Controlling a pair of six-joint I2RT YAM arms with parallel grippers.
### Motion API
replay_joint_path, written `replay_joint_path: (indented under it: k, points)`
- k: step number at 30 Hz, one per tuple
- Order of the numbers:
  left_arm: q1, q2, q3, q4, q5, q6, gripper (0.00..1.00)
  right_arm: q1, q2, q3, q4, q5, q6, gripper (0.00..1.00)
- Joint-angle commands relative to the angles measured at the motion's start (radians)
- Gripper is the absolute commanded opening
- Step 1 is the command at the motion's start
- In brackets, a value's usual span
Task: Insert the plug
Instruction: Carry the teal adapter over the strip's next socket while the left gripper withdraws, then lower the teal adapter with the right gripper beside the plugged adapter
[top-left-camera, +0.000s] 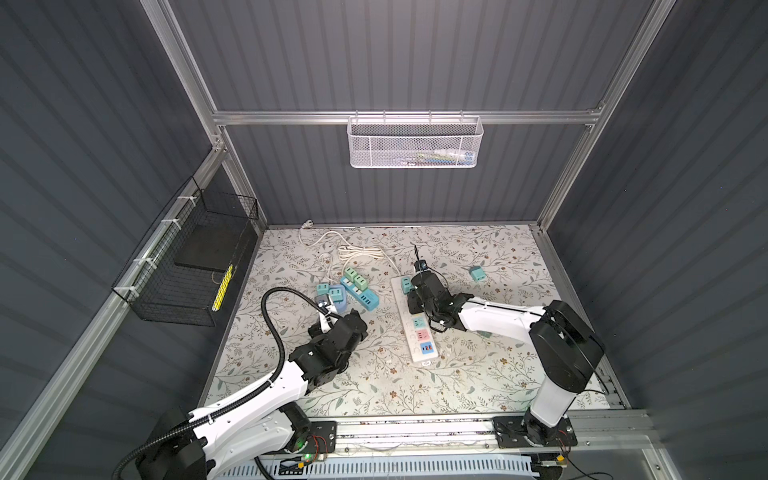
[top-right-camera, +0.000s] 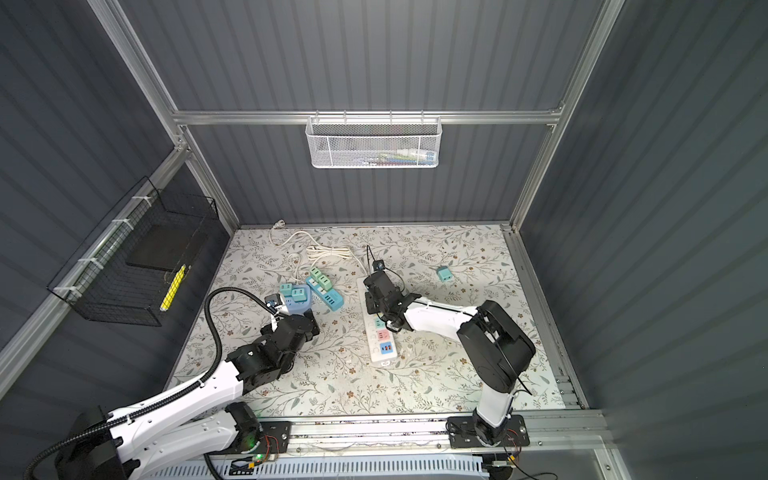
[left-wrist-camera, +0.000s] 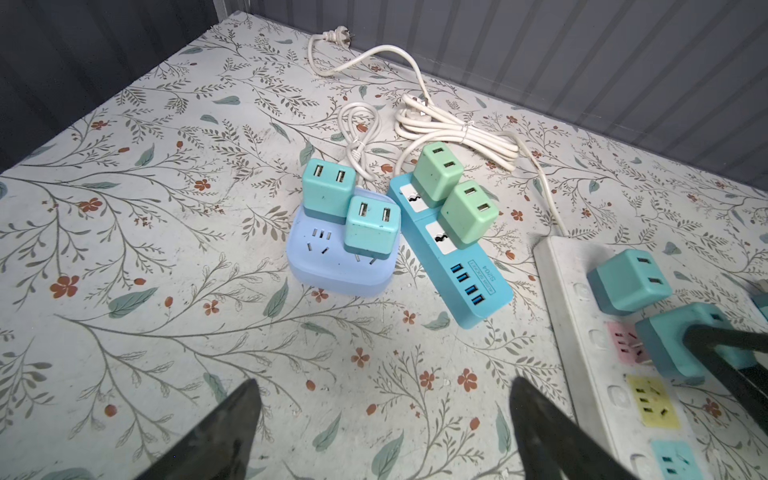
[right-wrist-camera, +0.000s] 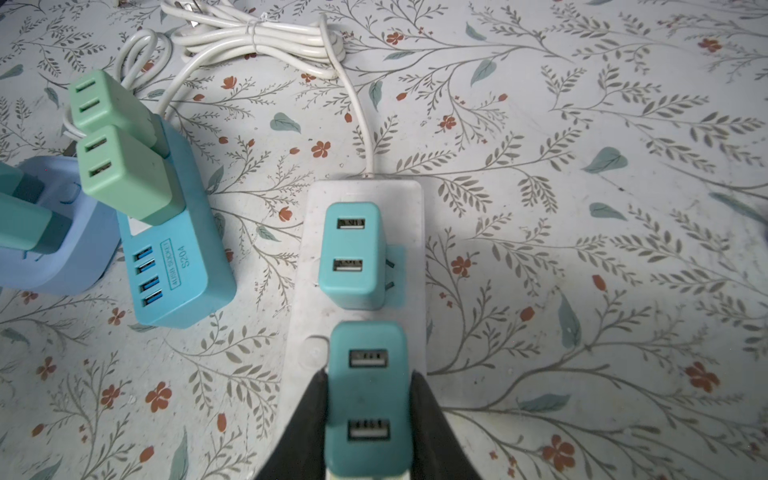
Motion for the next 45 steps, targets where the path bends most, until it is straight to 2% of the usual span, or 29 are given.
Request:
replay_joint_path:
  k: [1,16,23,29,38,45]
  points:
    - [-0.001,0.003,0.036,-0.024,0.0,0.008,0.94,0.003,0.02,0.034,0.014,0.033,-0.015,0.19]
    - [0.0,0.021,0.046,-0.003,-0.018,0.038,0.95,0.013,0.022,0.012,-0.005,-0.014,0.04,0.19]
    - [0.0,0.012,0.045,-0.01,-0.023,0.045,0.95,0.024,0.049,0.035,-0.023,0.009,0.049,0.19]
    - [0.0,-0.006,0.031,-0.014,-0.03,0.041,0.96,0.041,0.062,0.03,-0.034,0.074,0.053,0.2]
    - [0.001,-0.011,0.035,-0.021,-0.035,0.044,0.96,0.043,0.068,0.025,-0.031,0.157,0.152,0.19]
    - [0.001,-0.019,0.033,-0.029,-0.038,0.045,0.96,0.041,0.051,0.026,-0.007,0.132,0.147,0.19]
